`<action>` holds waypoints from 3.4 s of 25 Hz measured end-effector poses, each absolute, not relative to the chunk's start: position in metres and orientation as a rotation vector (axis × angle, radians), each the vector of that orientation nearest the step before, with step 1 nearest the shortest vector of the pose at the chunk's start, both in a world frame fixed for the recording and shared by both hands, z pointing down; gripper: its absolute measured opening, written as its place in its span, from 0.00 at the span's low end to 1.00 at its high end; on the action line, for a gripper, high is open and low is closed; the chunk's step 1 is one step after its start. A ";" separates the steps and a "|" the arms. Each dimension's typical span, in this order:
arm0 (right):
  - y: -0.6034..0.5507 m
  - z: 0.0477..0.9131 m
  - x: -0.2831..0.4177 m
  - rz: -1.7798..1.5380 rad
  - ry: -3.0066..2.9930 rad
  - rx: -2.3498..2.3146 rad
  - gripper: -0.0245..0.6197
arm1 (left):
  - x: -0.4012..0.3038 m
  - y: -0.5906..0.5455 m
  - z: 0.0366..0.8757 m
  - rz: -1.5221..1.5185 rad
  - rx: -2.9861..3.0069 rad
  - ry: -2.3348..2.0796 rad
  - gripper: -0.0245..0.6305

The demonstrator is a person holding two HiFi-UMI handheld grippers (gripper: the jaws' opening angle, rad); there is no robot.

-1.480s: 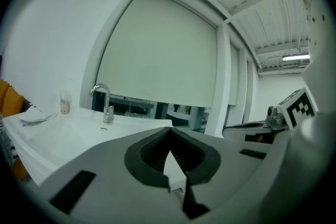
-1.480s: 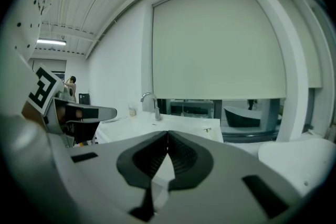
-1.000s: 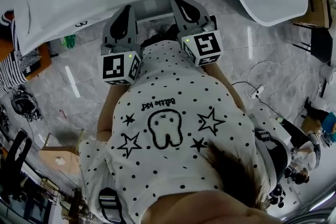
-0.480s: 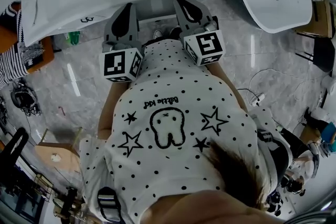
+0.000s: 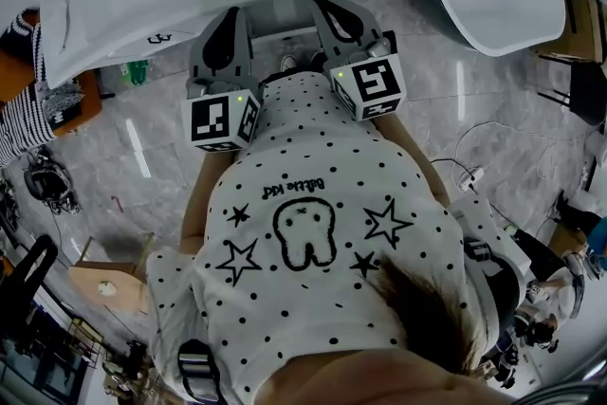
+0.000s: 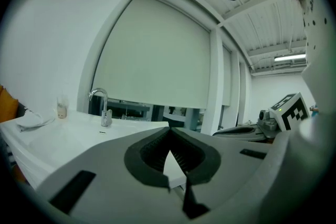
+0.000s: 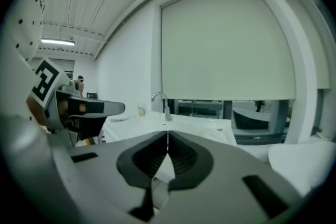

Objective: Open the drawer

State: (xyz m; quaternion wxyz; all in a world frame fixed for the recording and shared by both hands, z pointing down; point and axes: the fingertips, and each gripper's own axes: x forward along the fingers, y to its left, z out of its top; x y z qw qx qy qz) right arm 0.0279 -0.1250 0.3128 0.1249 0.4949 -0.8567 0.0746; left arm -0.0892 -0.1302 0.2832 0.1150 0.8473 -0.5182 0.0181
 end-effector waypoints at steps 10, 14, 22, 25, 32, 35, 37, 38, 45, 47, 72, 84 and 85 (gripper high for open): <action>-0.125 0.316 0.032 0.200 -2.463 1.435 0.06 | -0.092 -0.133 0.285 0.024 2.439 -1.547 0.04; -0.125 0.316 0.035 0.195 -2.459 1.439 0.06 | -0.087 -0.134 0.289 0.030 2.440 -1.524 0.04; -0.124 0.319 0.043 0.214 -2.433 1.469 0.06 | -0.072 -0.134 0.291 0.074 2.481 -1.460 0.04; -0.121 0.320 0.043 0.222 -2.436 1.468 0.06 | -0.072 -0.131 0.292 0.077 2.477 -1.462 0.04; -0.117 0.322 0.040 0.229 -2.444 1.446 0.06 | -0.074 -0.127 0.294 0.076 2.463 -1.474 0.04; -0.117 0.323 0.038 0.234 -2.445 1.441 0.06 | -0.076 -0.126 0.294 0.073 2.457 -1.475 0.04; -0.117 0.322 0.037 0.235 -2.444 1.440 0.06 | -0.077 -0.127 0.294 0.073 2.453 -1.475 0.04; -0.118 0.322 0.037 0.235 -2.443 1.440 0.06 | -0.078 -0.127 0.294 0.072 2.452 -1.475 0.04; -0.118 0.323 0.037 0.246 -2.440 1.438 0.06 | -0.080 -0.128 0.294 0.062 2.444 -1.481 0.04; -0.118 0.323 0.038 0.244 -2.439 1.439 0.06 | -0.080 -0.127 0.294 0.060 2.442 -1.482 0.04; -0.125 0.320 0.041 0.232 -2.423 1.461 0.06 | -0.079 -0.135 0.295 0.052 2.436 -1.471 0.04; -0.128 0.315 0.028 0.192 -2.425 1.419 0.06 | -0.091 -0.137 0.292 0.040 2.413 -1.492 0.04; -0.128 0.315 0.027 0.194 -2.425 1.416 0.06 | -0.092 -0.137 0.292 0.040 2.410 -1.494 0.04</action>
